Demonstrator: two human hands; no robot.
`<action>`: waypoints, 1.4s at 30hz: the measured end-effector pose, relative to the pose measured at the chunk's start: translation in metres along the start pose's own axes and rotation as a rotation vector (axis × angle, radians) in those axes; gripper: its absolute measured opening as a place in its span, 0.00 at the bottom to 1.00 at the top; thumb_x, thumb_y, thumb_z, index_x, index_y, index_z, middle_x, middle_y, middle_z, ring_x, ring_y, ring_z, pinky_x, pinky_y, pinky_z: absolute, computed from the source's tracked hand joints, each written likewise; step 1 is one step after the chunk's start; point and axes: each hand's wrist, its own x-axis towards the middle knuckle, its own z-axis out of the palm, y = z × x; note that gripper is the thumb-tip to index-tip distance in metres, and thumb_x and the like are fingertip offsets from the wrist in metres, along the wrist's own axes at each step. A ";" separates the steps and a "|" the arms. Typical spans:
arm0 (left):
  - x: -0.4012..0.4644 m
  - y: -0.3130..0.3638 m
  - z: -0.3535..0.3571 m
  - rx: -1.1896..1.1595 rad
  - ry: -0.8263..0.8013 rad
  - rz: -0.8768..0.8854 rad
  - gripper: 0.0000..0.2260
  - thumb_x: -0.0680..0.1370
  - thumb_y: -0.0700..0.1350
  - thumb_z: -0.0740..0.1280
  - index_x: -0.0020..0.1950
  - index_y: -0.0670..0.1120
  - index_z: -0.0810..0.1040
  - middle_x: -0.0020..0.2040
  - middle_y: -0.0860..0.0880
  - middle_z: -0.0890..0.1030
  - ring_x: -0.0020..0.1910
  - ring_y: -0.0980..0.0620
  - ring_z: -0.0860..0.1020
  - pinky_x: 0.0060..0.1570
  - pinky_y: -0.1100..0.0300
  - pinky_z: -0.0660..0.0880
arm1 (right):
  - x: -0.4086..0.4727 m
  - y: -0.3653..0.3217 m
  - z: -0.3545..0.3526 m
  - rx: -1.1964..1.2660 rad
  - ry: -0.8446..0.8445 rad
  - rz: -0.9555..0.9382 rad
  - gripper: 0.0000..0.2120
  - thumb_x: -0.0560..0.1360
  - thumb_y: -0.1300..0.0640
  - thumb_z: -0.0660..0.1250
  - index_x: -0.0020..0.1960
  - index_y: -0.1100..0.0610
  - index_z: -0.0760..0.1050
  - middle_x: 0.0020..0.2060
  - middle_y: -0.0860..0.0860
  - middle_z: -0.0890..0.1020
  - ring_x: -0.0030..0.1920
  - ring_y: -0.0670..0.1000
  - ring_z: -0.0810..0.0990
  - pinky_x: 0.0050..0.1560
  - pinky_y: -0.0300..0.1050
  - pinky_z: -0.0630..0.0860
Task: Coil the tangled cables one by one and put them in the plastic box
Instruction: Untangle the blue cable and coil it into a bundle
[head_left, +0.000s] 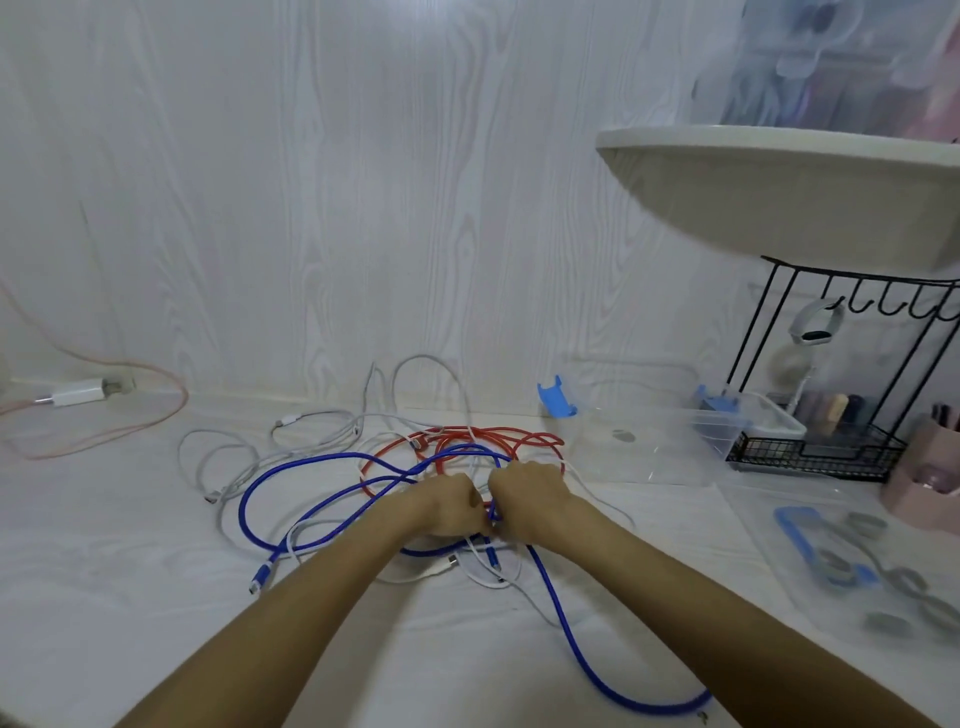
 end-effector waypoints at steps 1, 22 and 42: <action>0.002 -0.002 0.001 -0.029 0.005 0.000 0.13 0.77 0.49 0.65 0.52 0.42 0.82 0.52 0.43 0.82 0.54 0.45 0.78 0.59 0.50 0.73 | 0.003 -0.002 0.000 -0.027 -0.019 -0.019 0.13 0.76 0.58 0.65 0.60 0.60 0.72 0.57 0.56 0.78 0.58 0.56 0.77 0.51 0.47 0.71; -0.034 -0.069 -0.020 -0.172 0.412 -0.156 0.07 0.80 0.51 0.60 0.45 0.51 0.72 0.43 0.50 0.77 0.51 0.45 0.77 0.47 0.56 0.69 | 0.025 -0.027 -0.020 -0.015 0.240 -0.197 0.13 0.76 0.62 0.63 0.60 0.57 0.75 0.58 0.53 0.75 0.56 0.56 0.77 0.45 0.48 0.69; -0.060 -0.072 -0.056 0.134 0.843 -0.216 0.20 0.80 0.59 0.55 0.50 0.48 0.81 0.49 0.49 0.84 0.50 0.46 0.80 0.51 0.55 0.74 | -0.039 0.125 -0.093 1.061 0.150 -0.087 0.08 0.78 0.50 0.63 0.45 0.52 0.76 0.29 0.52 0.75 0.24 0.47 0.69 0.26 0.36 0.68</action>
